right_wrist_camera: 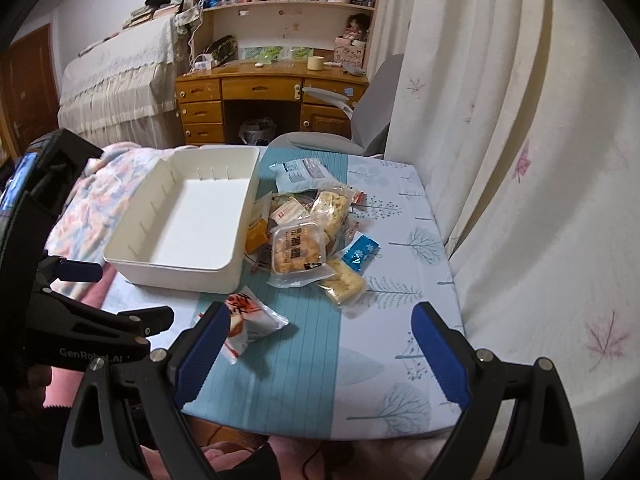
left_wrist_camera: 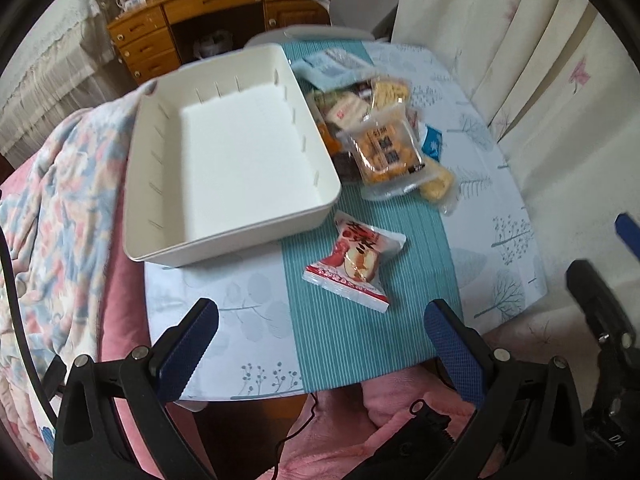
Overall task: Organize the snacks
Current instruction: 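Grasp the red-and-white Dongzao packet with the left tool while the right tool grasps the crispy rice bar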
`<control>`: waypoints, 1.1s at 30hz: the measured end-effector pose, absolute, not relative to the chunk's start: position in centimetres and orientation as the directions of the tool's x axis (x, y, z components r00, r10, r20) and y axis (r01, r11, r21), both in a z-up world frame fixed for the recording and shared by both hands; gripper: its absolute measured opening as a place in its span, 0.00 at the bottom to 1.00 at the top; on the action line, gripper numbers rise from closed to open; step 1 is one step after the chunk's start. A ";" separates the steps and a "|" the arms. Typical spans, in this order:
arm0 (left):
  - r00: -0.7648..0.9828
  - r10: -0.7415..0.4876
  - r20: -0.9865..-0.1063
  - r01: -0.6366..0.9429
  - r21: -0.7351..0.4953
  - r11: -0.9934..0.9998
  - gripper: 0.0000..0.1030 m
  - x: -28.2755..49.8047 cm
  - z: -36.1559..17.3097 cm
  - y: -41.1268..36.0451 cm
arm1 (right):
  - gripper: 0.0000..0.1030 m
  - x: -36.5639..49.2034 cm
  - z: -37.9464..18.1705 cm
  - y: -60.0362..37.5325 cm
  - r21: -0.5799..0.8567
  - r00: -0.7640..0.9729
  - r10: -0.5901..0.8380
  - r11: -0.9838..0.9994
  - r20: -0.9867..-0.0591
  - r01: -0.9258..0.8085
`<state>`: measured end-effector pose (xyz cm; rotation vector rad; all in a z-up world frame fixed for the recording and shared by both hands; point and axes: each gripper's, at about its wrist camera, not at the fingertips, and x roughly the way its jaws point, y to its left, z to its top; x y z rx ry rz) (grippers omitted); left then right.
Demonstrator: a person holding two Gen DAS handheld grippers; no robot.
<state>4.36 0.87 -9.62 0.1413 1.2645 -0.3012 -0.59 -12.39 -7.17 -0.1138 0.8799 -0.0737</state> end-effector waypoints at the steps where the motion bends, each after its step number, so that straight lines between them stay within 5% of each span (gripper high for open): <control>1: 0.254 -0.134 -0.958 0.304 -0.052 0.951 0.99 4.7 -10.3 0.3 | 0.90 -0.2 -7.4 -12.8 -0.136 0.633 -0.111 0.991 -0.766 0.009; 18: 0.079 -0.046 -0.996 0.312 -0.019 0.950 0.99 9.9 -19.7 -6.1 | 0.90 6.6 -14.3 -17.4 -0.202 0.576 -0.017 0.944 -0.817 -0.259; 33: -0.039 0.003 -0.999 0.196 -0.005 0.981 0.96 13.0 -26.0 -7.4 | 0.90 13.4 -23.5 -19.9 -0.090 0.412 0.109 0.896 -0.904 -0.435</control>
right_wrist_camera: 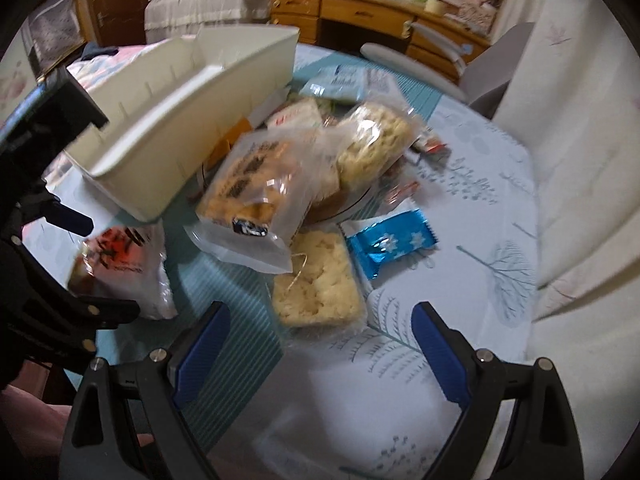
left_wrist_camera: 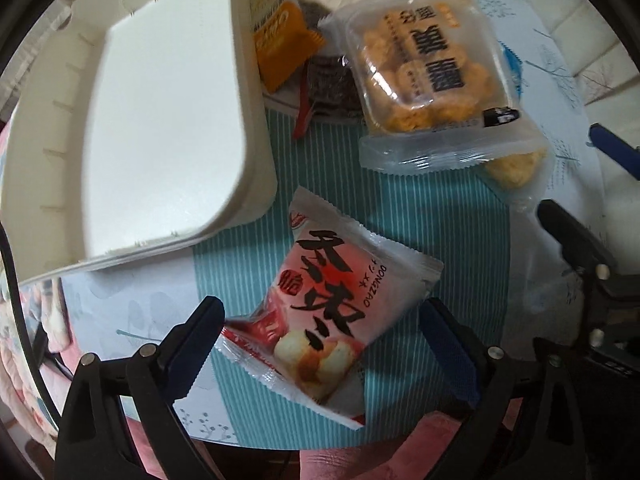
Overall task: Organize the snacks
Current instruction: 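Grasp the red-and-white Dongzao packet with the left tool while the right tool grasps the crispy rice bar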
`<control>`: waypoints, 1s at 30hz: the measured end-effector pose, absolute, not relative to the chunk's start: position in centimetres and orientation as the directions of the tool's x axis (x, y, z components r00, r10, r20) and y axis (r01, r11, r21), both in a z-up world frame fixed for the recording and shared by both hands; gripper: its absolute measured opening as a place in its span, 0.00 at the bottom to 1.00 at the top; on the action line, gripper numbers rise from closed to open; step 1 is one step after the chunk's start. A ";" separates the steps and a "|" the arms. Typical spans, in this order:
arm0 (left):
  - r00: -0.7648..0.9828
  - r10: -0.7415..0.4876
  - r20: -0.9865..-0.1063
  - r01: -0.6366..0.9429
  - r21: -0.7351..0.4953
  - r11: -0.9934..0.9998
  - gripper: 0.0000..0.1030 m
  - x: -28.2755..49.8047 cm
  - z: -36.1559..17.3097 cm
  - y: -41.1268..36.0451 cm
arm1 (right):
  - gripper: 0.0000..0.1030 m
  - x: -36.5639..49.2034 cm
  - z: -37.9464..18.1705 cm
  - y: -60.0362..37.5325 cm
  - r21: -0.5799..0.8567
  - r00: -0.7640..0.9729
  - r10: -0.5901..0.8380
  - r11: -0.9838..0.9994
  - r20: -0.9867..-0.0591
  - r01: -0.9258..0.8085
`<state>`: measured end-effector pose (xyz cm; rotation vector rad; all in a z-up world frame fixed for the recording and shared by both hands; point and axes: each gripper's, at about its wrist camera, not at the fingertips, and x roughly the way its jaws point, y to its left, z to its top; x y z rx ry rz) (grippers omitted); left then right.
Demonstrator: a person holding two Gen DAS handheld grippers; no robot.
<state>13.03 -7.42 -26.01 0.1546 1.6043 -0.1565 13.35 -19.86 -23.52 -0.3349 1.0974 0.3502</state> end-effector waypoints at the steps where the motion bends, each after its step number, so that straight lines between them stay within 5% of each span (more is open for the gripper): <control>1: -0.043 0.007 -0.999 0.193 -0.001 0.981 0.96 13.2 -26.2 -7.4 | 0.90 13.7 -24.0 -19.9 -0.084 0.401 0.113 0.893 -0.909 -0.442; 10: -0.128 -0.055 -0.990 0.129 -0.071 0.989 0.87 14.7 -29.0 -6.9 | 0.79 15.7 -27.0 -19.4 -0.023 0.317 0.153 0.872 -0.936 -0.489; 21: -0.133 -0.050 -0.990 0.166 -0.072 0.984 0.57 15.3 -29.8 -7.4 | 0.64 16.6 -27.9 -20.0 0.016 0.270 0.167 0.876 -0.948 -0.482; 30: -0.138 -0.067 -0.988 0.161 -0.089 0.983 0.56 16.0 -28.8 -7.3 | 0.61 20.1 -28.3 -22.0 0.150 0.147 0.216 0.918 -0.965 -0.366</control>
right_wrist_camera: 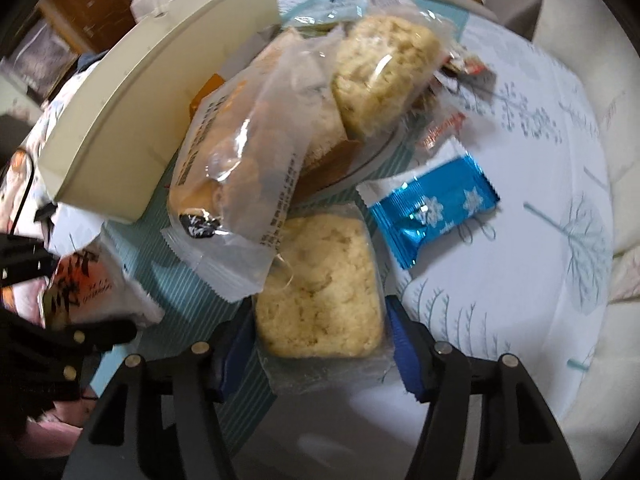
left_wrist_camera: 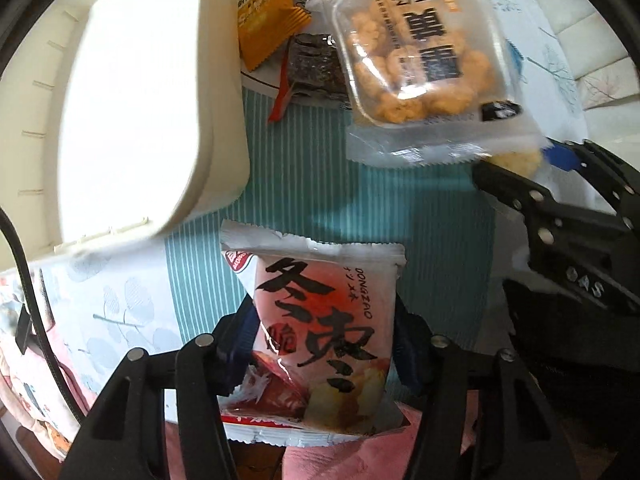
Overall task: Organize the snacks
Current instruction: 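Grasp the red-and-white Dongzao packet with the left tool while the right tool grasps the crispy rice bar, then carry both packets into the white tray and open both tools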
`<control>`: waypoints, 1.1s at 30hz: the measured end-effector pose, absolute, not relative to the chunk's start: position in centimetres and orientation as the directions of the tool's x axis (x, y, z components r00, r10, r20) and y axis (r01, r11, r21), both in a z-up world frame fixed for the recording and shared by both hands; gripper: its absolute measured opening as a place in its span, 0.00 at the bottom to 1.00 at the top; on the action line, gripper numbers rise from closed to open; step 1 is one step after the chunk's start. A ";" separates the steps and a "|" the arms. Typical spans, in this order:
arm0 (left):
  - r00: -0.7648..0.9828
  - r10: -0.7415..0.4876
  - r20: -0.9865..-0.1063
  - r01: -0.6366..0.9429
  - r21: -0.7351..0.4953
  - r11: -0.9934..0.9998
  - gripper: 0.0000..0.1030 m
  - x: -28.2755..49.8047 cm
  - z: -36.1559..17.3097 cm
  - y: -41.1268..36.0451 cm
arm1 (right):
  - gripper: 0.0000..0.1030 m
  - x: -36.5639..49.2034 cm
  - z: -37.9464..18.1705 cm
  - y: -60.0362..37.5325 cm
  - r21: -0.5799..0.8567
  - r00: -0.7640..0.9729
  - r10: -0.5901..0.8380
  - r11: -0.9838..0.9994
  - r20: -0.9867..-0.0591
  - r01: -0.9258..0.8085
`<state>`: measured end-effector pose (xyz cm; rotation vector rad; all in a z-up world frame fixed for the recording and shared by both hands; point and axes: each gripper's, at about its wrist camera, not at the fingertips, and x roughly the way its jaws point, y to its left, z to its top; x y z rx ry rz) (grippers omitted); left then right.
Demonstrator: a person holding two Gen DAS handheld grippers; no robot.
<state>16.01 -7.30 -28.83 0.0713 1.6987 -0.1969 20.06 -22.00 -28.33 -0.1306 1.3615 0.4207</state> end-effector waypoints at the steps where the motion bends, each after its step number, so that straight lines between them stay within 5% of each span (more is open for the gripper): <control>1: -0.135 -0.073 -0.988 0.166 -0.095 0.982 0.56 16.1 -28.8 -7.5 | 0.61 20.3 -28.3 -22.1 0.149 0.139 0.211 0.921 -0.967 -0.359; 16: -0.011 -0.201 -0.979 0.365 -0.191 0.911 0.56 20.1 -23.3 -6.3 | 0.60 21.8 -26.7 -24.7 0.149 0.003 0.150 0.985 -0.989 -0.083; 33: 0.201 -0.382 -0.902 0.465 -0.256 0.847 0.56 20.5 -15.5 0.8 | 0.60 17.9 -18.2 -22.7 0.155 0.127 0.122 0.943 -0.984 0.294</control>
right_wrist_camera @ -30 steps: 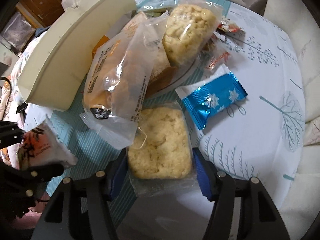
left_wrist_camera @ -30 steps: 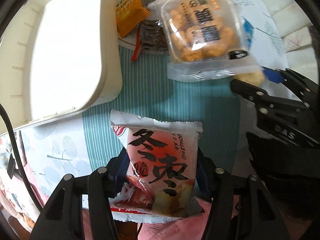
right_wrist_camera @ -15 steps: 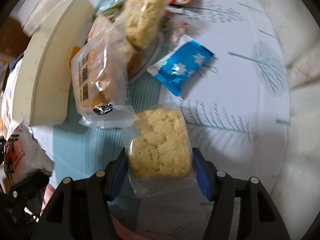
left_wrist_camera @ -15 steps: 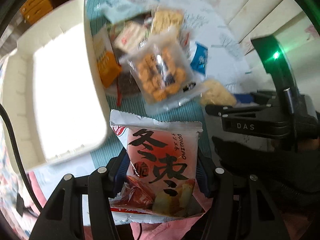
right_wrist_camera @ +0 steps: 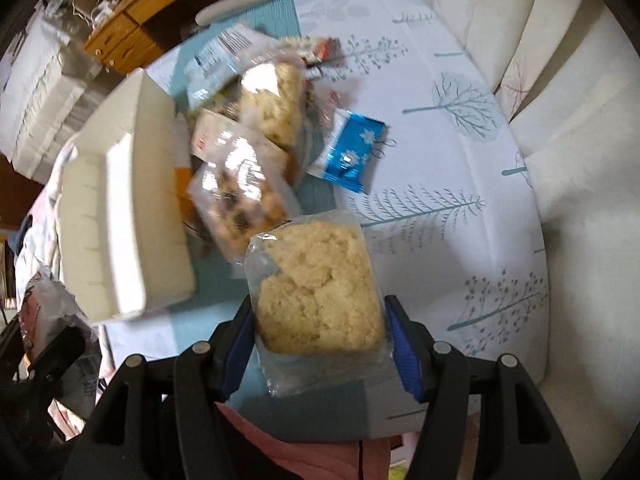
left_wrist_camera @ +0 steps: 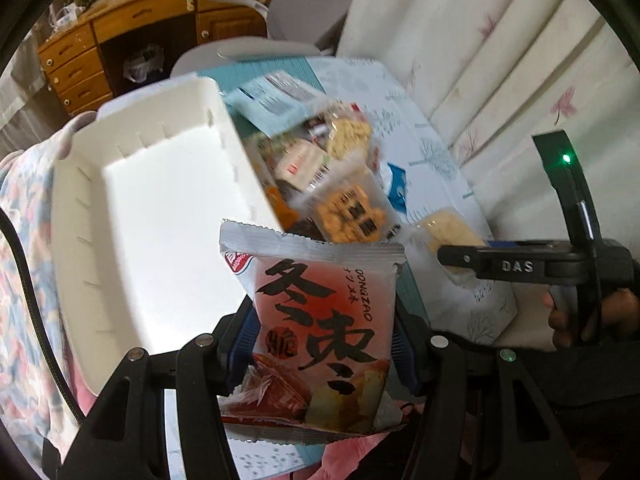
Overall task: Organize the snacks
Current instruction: 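Carry both packets into the white tray and open both tools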
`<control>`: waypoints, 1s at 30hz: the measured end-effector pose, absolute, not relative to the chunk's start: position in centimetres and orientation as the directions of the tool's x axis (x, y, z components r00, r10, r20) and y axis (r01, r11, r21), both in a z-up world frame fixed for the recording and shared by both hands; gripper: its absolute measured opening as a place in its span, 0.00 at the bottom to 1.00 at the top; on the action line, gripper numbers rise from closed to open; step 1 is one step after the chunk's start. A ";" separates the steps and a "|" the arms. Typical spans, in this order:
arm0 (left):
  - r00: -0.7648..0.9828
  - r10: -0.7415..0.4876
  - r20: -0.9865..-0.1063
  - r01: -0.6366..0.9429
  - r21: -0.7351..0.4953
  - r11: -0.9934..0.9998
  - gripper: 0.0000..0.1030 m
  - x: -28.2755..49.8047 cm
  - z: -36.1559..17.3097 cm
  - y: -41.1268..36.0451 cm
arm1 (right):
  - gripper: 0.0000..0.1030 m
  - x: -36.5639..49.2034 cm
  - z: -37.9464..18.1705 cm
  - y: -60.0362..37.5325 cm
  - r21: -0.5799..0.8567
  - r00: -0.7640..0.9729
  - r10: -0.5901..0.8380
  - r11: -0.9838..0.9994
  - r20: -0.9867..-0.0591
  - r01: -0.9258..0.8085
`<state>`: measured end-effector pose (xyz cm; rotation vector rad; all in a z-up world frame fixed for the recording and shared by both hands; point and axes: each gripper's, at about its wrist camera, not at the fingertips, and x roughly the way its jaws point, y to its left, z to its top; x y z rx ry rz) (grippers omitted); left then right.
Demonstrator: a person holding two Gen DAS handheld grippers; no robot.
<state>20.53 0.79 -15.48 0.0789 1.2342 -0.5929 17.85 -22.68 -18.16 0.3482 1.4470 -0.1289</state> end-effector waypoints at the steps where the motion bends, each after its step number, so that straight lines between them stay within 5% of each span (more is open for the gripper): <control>1: 0.209 -0.386 -0.898 0.464 -0.256 0.848 0.56 20.7 -15.3 1.4 | 0.60 17.5 -17.7 -21.7 0.161 0.139 0.124 0.941 -0.983 0.298; 30: 0.344 -0.373 -0.862 0.272 -0.288 0.918 0.58 26.6 -14.9 17.4 | 0.61 21.9 -16.6 -3.4 0.389 0.367 0.317 0.911 -0.875 0.140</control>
